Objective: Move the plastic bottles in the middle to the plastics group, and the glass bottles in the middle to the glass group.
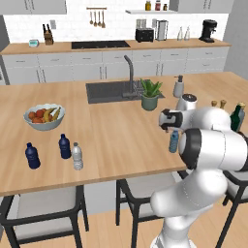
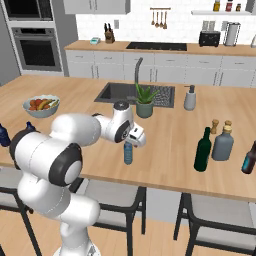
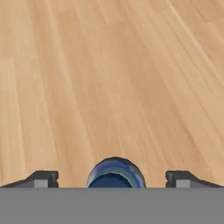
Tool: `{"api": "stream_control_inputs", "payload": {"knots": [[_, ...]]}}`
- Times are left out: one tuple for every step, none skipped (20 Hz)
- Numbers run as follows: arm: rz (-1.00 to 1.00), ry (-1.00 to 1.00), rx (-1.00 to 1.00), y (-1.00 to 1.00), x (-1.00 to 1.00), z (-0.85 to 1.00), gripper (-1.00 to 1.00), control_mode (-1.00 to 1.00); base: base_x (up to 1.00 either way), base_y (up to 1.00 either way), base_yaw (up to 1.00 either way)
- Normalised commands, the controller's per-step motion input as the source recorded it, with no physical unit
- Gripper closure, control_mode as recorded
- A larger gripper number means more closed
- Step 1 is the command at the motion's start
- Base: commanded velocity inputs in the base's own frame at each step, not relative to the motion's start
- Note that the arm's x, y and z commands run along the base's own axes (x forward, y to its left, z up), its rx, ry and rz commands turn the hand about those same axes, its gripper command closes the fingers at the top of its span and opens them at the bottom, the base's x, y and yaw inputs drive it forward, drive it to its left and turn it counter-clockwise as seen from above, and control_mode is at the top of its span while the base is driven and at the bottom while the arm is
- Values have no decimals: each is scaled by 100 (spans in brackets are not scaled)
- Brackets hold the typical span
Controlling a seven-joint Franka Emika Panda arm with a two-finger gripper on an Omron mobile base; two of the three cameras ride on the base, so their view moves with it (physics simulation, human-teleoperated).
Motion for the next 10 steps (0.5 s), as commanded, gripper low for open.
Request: {"api": "stream_control_inputs", "payload": {"knots": [[0, 0, 0, 5, 9, -11, 100, -100, 0, 0, 0], [0, 0, 0, 0, 9, -10, 100, -100, 0, 0, 0], [0, 0, 0, 0, 8, -12, 100, -100, 0, 0, 0], [0, 0, 0, 0, 0, -11, 100, -100, 0, 0, 0], [0, 0, 0, 0, 0, -10, 100, -100, 0, 0, 0], [0, 0, 0, 0, 0, -9, 100, -100, 0, 0, 0], [1, 0, 0, 0, -4, -7, 100, -100, 0, 0, 0], [2, 0, 3, 0, -9, -3, 100, -100, 0, 0, 0], [5, 0, 8, 0, -17, 0, 100, -100, 0, 0, 0], [10, 0, 15, 0, -43, 2, 100, -100, 0, 0, 0]]}}
